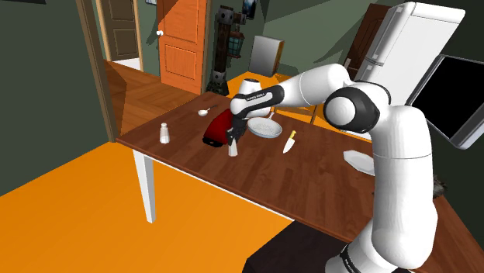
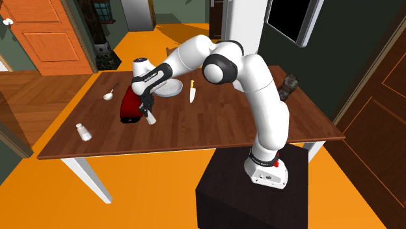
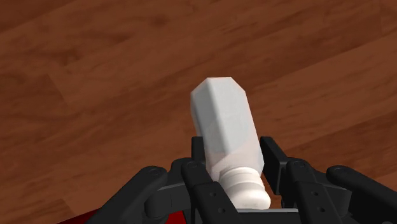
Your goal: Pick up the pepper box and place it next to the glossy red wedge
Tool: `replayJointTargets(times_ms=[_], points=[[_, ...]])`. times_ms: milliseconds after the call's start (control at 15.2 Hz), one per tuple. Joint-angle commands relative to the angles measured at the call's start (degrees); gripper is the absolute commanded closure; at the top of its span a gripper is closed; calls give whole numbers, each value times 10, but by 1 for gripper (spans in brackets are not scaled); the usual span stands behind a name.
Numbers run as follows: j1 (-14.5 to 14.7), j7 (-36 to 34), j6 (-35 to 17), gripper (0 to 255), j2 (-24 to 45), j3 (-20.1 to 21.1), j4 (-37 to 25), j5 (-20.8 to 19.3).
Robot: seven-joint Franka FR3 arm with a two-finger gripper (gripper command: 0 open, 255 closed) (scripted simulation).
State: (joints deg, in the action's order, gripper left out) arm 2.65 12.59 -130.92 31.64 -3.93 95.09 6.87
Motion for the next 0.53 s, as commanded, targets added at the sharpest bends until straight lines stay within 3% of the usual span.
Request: replayJointTargets(times_ms=[0,330,396,462], points=[[0,0,-3,255,2,0,0,0],[0,0,-3,255,2,0,0,0],[0,0,-3,0,2,0,0,0],[0,0,-3,0,2,0,0,0]])
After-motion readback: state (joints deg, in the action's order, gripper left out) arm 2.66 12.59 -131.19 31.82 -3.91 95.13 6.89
